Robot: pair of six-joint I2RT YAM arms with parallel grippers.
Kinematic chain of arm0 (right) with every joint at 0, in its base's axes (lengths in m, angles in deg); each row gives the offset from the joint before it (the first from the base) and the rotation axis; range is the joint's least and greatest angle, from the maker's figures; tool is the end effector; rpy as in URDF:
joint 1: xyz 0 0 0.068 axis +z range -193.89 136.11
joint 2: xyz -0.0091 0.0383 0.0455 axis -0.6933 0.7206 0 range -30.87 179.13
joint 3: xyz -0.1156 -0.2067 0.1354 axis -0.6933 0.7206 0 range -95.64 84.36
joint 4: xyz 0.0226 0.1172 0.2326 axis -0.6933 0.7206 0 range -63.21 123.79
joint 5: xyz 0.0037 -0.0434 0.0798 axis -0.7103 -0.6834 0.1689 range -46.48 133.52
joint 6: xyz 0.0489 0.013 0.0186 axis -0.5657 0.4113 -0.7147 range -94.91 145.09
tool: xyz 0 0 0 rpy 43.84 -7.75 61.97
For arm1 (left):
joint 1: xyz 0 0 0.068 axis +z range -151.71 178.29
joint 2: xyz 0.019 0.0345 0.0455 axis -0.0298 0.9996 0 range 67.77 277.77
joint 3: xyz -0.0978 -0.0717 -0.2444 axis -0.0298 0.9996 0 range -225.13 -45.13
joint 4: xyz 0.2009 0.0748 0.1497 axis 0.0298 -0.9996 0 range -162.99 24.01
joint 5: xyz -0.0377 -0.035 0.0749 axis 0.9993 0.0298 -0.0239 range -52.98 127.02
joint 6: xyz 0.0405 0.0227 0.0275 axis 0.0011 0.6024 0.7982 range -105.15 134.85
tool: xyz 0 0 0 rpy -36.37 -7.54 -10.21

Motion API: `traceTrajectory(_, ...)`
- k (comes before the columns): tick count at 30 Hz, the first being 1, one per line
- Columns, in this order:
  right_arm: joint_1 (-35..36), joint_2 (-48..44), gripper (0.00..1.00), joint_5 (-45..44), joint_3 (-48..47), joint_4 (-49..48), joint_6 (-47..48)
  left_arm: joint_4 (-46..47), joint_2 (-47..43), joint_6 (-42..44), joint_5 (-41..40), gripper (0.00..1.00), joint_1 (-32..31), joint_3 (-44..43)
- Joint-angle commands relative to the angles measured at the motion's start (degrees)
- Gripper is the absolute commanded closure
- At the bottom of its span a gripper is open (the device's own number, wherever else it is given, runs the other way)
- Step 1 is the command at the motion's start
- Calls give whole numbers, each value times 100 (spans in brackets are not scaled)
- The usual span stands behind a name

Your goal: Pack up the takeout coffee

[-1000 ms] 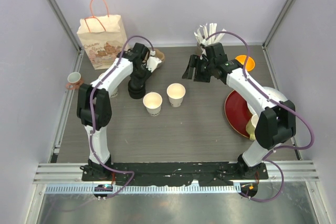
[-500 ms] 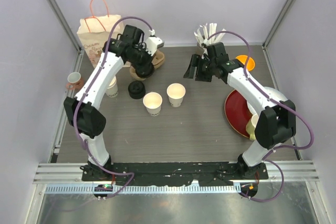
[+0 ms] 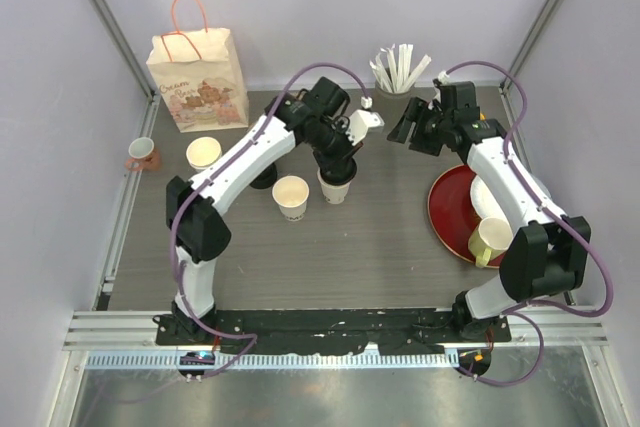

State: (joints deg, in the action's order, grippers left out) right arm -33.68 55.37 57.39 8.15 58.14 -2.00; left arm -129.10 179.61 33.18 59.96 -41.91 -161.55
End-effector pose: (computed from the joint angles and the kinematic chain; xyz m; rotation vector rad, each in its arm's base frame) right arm 0.3290 0.0680 0.3215 0.2163 2.3346 0.6079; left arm 0.3069 -0.2774 0.3469 1.4020 2.1977 -0.6577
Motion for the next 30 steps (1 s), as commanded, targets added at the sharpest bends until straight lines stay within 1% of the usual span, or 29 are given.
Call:
traceTrajectory(1, -20, -283, 31, 125, 158, -94, 90, 431, 198, 22, -570, 100, -198, 23)
traceTrajectory(4, -29, -379, 31, 116, 255, -112, 151, 510, 348, 48, -904, 100, -216, -3)
traceTrajectory(8, -73, -450, 31, 99, 378, -112, 204, 397, 585, -13, -1107, 100, -251, -135)
traceTrajectory(15, -90, -459, 31, 169, 492, -226, 169, 220, 700, -5, -1160, 100, -260, -214)
traceTrajectory(19, -81, -432, 31, 195, 510, -252, 169, 168, 761, -66, -1046, 100, -268, -223)
traceTrajectory(23, -90, -423, 31, 204, 501, -253, 187, -104, 779, -207, -809, 100, -268, -504)
traceTrajectory(27, -90, -415, 31, 204, 501, -253, 178, -385, 770, -207, -861, 100, -268, -908)
traceTrajectory(30, -90, -397, 31, 239, 501, -270, 152, -447, 770, -189, -905, 100, -268, -892)
